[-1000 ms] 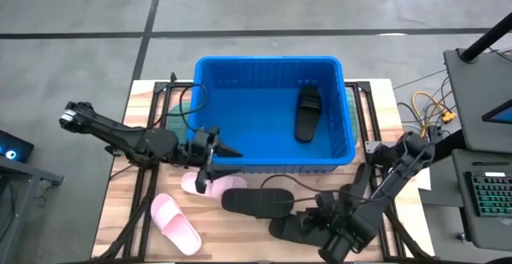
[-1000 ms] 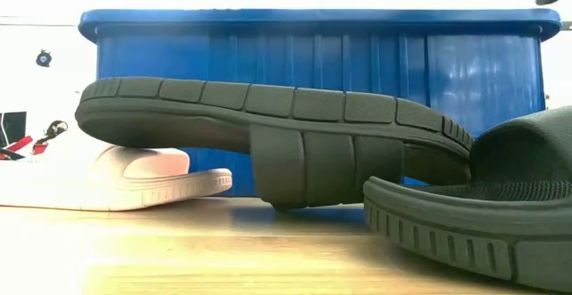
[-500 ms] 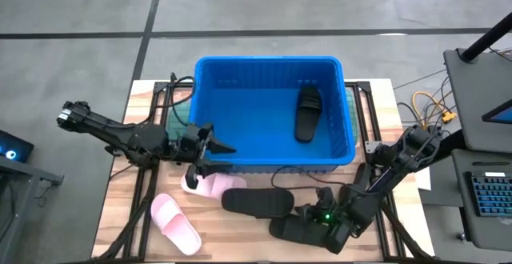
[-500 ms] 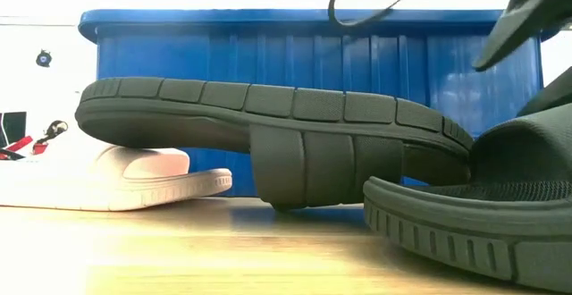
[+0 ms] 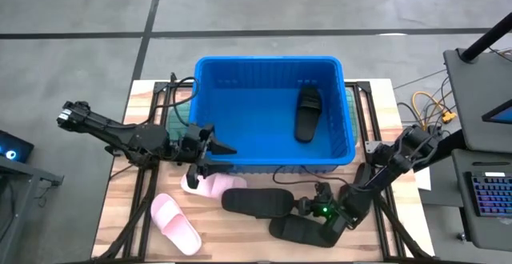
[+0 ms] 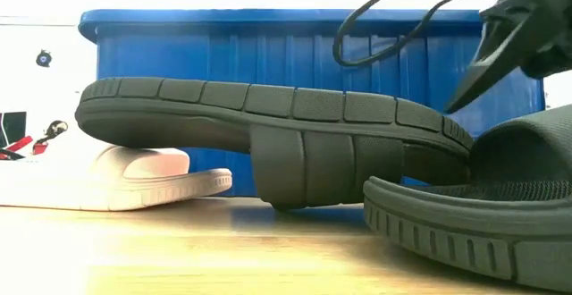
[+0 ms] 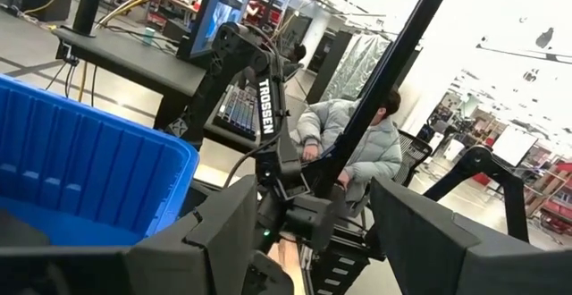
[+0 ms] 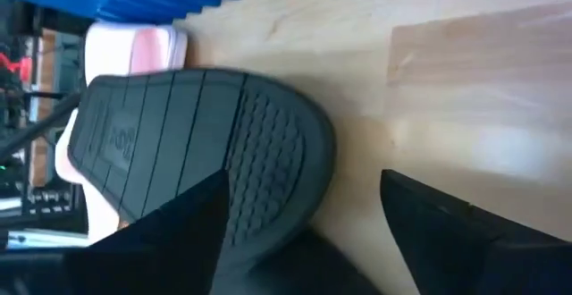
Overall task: Pick and place slides into bin
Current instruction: Put the black slipper into the blue bin
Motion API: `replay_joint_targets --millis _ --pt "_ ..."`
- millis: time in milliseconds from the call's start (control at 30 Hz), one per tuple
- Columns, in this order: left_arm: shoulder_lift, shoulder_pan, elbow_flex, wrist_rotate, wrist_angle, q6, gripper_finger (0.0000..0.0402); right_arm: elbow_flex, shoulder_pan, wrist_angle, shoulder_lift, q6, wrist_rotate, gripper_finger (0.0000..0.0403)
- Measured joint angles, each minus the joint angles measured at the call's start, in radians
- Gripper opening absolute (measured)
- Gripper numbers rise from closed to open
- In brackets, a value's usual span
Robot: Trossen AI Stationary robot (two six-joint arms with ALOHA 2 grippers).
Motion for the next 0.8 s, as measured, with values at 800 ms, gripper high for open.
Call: replay_joint_targets --millis 800 --pt "0.001 0.000 -0.007 -0.007 0.000 -0.026 0.0204 -0.046 -0.095 0.432 0.151 -0.239 -0.063 0.0279"
